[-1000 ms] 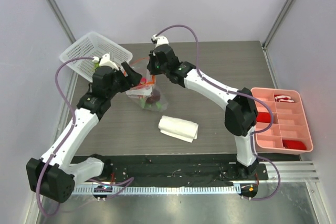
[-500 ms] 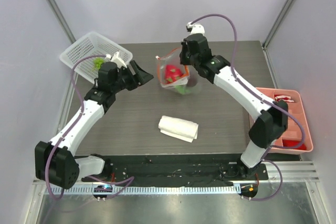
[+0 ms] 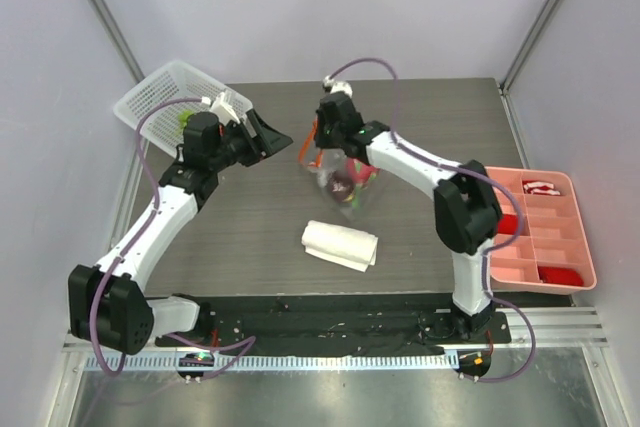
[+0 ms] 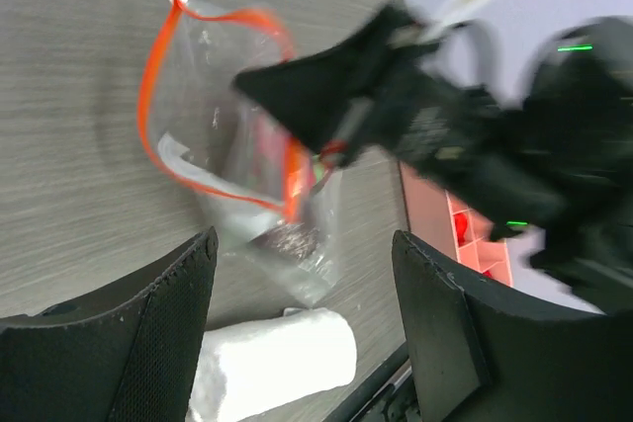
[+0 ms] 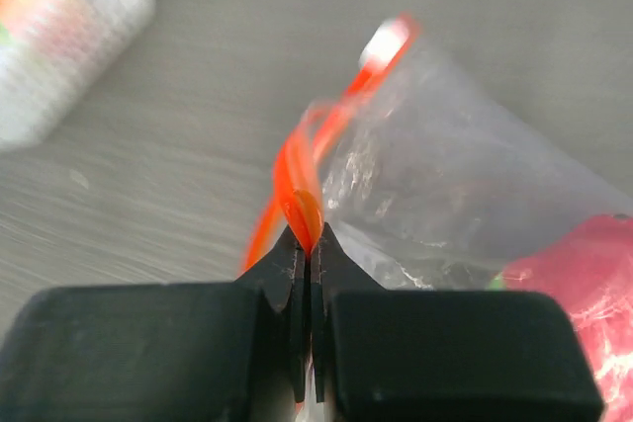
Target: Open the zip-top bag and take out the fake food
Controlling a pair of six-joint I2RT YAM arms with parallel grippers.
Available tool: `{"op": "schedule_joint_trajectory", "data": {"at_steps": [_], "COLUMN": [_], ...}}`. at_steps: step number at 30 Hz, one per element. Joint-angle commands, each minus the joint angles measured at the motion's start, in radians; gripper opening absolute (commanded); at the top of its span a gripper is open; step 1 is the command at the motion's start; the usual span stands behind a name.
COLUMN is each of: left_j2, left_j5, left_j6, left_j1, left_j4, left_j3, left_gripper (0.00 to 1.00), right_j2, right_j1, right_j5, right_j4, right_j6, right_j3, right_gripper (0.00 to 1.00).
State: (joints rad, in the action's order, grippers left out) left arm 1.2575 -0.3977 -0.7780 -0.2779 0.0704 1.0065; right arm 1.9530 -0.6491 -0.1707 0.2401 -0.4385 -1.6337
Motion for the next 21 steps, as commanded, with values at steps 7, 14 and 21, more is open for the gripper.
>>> {"op": "schedule_joint_trajectory", "data": {"at_steps": [7,14,21], "left_j2": [0.140,0.298,0.175], "left_j5": [-0.073,-0.126,-0.020], "left_j6": [0.057,0.034,-0.050], "left_j1": [0.025,0.020,0.022], "left_j4": [0.014,0.006,-0.141], "left_j3": [0.010,0.076,-0.090], "left_gripper": [0.60,0.62,0.54], "right_j2": [-0.060,-0.134,0.062], "right_j1": [-0.009,-0.012,-0.014], "right_j5": [0.053,0.152,0.157], "right_j4": [-0.055,-0.166,0.037], "right_j6": [-0.037,-0.025,0.155], "right_j3": [0.090,0.160,-0.217], "right_gripper": [0.01,0.01,0.01]}}
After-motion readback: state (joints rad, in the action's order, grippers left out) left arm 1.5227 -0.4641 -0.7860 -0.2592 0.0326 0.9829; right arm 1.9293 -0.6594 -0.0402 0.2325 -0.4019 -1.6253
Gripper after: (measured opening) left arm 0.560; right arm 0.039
